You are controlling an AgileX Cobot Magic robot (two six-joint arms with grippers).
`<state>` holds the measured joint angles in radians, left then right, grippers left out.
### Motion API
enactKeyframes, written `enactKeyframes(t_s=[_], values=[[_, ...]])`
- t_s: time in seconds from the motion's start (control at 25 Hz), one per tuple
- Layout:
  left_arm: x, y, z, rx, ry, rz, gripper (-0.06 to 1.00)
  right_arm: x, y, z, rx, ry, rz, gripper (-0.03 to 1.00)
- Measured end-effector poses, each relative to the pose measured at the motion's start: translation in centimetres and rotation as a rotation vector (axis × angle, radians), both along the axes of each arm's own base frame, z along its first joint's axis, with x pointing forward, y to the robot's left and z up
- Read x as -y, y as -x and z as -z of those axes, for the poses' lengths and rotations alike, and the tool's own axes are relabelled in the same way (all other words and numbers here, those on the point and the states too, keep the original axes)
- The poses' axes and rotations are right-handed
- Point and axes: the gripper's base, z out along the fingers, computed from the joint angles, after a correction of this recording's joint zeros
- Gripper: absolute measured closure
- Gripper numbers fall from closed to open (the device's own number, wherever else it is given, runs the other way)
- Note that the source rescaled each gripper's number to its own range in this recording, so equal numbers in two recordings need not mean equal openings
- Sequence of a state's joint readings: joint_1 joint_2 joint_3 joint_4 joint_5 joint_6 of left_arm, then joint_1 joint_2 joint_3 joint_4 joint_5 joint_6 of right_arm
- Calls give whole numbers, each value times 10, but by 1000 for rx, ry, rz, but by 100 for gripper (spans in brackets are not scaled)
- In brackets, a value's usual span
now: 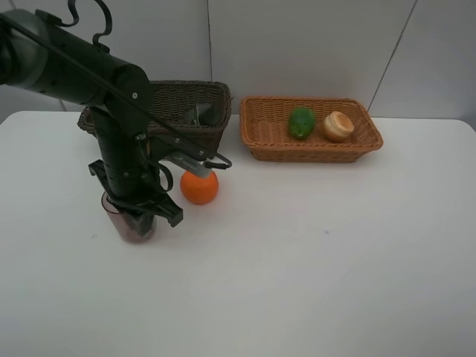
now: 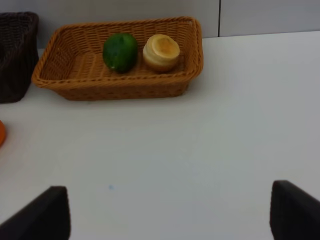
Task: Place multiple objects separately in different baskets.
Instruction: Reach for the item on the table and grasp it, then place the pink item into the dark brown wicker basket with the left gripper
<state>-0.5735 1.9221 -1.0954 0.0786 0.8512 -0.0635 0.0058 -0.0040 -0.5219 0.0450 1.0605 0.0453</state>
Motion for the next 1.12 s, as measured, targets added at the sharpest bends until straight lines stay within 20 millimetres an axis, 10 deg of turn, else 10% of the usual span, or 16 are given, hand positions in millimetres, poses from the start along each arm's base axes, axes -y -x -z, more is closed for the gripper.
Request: enactKeyframes(t_s=[0.08,1.12], values=[[-1,1,0,-8,-7,0,94,0,0,0,0,0,0,15],[-3,5,-25,32,17,-2,94,0,0,0,0,-1,-1,15]])
